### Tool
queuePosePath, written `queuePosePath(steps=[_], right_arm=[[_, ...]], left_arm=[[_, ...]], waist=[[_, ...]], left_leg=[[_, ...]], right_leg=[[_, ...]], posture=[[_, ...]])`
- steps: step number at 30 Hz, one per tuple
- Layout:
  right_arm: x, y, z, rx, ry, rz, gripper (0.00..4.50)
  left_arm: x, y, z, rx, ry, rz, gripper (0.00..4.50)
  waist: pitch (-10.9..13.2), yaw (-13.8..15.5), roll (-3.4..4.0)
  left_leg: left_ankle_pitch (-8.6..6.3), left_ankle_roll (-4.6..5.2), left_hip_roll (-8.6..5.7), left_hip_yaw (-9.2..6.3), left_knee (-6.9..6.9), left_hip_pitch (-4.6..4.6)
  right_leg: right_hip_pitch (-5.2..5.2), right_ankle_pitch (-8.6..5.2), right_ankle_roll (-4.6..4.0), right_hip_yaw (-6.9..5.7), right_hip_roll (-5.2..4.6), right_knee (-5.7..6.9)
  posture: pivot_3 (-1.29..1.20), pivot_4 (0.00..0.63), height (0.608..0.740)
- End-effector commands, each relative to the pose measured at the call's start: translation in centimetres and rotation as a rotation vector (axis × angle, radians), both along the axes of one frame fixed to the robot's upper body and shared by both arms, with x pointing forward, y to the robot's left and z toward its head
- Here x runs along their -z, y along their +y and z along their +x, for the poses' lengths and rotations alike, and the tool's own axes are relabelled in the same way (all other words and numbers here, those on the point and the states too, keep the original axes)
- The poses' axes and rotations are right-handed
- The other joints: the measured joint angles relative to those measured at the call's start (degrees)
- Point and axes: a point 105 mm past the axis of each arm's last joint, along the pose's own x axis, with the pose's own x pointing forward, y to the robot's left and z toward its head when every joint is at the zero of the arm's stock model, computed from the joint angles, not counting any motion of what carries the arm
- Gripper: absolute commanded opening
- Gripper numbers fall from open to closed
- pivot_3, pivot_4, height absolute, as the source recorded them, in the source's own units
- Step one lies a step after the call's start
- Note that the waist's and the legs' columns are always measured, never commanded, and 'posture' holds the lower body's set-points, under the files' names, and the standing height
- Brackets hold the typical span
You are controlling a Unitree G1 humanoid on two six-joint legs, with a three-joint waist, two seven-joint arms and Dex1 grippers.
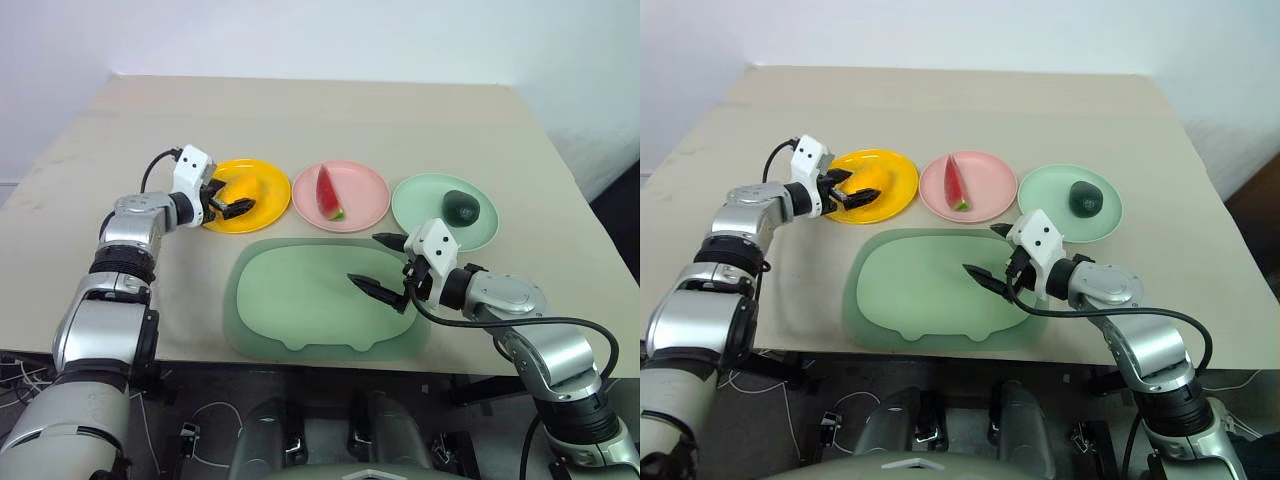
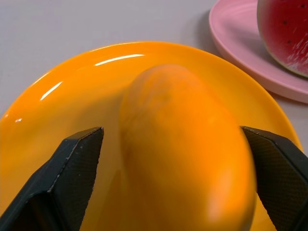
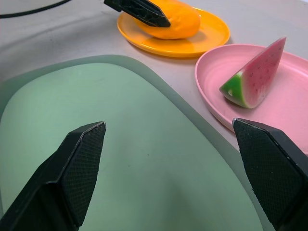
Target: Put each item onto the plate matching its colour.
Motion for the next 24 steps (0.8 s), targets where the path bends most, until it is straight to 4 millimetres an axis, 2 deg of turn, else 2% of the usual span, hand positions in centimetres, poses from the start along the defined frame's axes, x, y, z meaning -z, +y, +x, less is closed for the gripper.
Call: queuePosePath(steps=[1,3,5,8,10,15,17,20,24], right_arm=[[-0.9,0.2,-0.3,-0.008,-0.040,0.007,4.50],[-0.8,0.3,-0.5,-0.009,-0.040,0.006,4.50],[-0.9,0.2,-0.6,-0.010,-0.037,0.014,4.50],[-1.0,0.1,-0.7,-0.006,-0.036,0.024,4.50],[-0.8,0.2,-0.6,-0.003,-0.031,0.031,4.50],[-1.4,0.3,-0.2,0.035,-0.046,0.108,4.50],[-1.4,-0.5,-0.3,0.066,-0.042,0.153,4.50],[-0.1,-1.3,-0.6,0.085,-0.010,0.130,4.50],[-0.8,-1.7,-0.3,0.103,-0.034,0.164,4.50]], left_arm=[[-2.6,0.6,0.1,0.007,-0.088,0.004,4.48],[-3.2,1.1,-0.1,0.007,-0.117,0.013,4.48],[-4.7,1.7,-1.0,0.040,-0.183,0.007,4.48],[-7.1,3.0,-2.8,0.061,-0.306,-0.022,4.48],[-7.6,3.9,-4.2,0.072,-0.360,-0.034,4.48],[-6.8,4.7,-8.1,0.184,-0.347,-0.065,4.48],[-6.4,4.3,-10.0,0.226,-0.375,-0.136,4.48],[-4.1,3.3,-12.7,0.285,-0.333,-0.151,4.48],[-2.6,2.2,-14.6,0.301,-0.336,-0.124,4.48]], waist=[[0.0,0.0,0.00],[0.0,0.0,0.00],[0.0,-0.1,0.00],[0.0,-0.4,0.00],[0.0,-0.3,0.01],[0.0,-0.3,0.01],[0.0,0.1,0.00],[0.0,0.2,0.00],[0.0,0.0,0.01]], left_leg=[[0.00,0.00,0.00,0.00,0.00,0.00],[0.00,0.00,0.00,0.00,0.00,-0.01],[0.00,0.00,0.00,0.00,0.00,-0.01],[0.00,-0.02,0.00,0.03,-0.07,-0.01],[0.02,-0.04,0.01,0.04,-0.11,0.01],[0.02,-0.06,0.00,0.05,-0.13,0.06],[0.02,-0.07,0.00,0.05,-0.12,0.04],[0.01,-0.07,-0.07,0.04,-0.17,0.06],[0.02,-0.10,-0.07,0.08,-0.23,0.08]], right_leg=[[0.00,0.00,0.00,0.00,0.00,0.00],[-0.01,0.00,-0.01,0.00,-0.01,0.00],[-0.02,0.01,-0.02,0.00,-0.02,0.00],[-0.07,-0.01,-0.08,0.02,-0.03,0.01],[-0.08,-0.02,-0.07,0.02,-0.04,0.03],[-0.04,-0.02,-0.07,0.02,-0.06,0.01],[-0.04,-0.03,-0.08,0.01,-0.06,0.02],[0.03,-0.06,-0.09,0.02,-0.14,-0.11],[0.02,-0.14,0.04,0.05,-0.15,-0.18]], posture=[[0.00,0.150,0.696],[0.00,0.150,0.696],[0.00,0.150,0.696],[0.00,0.150,0.696],[0.00,0.150,0.696],[0.00,0.150,0.696],[0.00,0.150,0.696],[0.00,0.150,0.696],[0.00,0.150,0.696]])
